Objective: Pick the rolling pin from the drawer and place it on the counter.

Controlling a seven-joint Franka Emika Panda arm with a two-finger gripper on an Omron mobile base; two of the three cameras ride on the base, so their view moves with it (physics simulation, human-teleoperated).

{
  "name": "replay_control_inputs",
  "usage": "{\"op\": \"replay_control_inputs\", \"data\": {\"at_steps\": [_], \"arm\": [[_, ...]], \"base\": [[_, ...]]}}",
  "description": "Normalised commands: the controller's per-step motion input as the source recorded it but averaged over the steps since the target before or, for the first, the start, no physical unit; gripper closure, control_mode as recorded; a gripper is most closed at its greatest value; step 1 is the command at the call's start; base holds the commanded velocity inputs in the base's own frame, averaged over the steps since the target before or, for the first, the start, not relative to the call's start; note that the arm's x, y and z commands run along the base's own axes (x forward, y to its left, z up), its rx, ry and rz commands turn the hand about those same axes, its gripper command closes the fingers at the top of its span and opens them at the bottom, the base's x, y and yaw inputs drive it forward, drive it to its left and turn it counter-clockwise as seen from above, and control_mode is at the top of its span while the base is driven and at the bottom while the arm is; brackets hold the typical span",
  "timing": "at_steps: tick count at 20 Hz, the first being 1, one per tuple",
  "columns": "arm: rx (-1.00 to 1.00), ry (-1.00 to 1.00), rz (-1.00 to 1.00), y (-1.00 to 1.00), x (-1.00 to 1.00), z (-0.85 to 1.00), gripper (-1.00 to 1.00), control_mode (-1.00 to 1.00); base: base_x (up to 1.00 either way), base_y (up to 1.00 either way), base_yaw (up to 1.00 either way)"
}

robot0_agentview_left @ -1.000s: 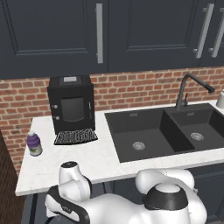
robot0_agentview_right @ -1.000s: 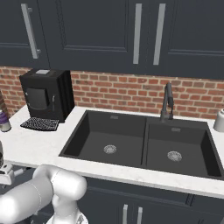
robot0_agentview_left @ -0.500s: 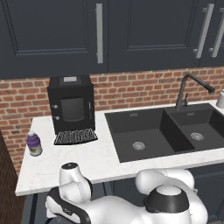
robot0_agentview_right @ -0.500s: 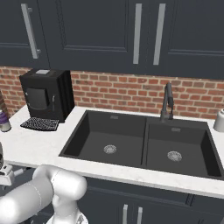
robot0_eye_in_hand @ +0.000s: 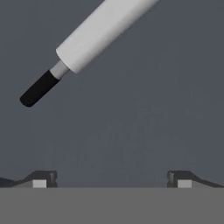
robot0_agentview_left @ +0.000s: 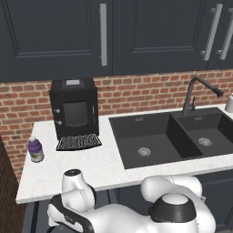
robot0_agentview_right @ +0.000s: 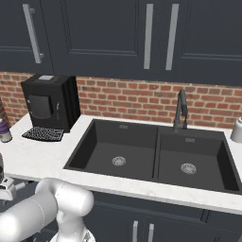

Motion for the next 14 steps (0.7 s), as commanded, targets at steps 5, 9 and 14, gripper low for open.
{"op": "replay_control_inputs", "data": {"at_steps": [5,9,14], "arm": [[0.00,0.00,0.00,0.00,0.01,-0.04,-1.00,-1.00],[0.00,0.00,0.00,0.00,0.00,-0.09,-1.00,-1.00],[0.00,0.00,0.00,0.00,0.00,-0.09,-1.00,-1.00]], "base": [[0.00,0.00,0.00],[0.00,0.00,0.00],[0.00,0.00,0.00]]}}
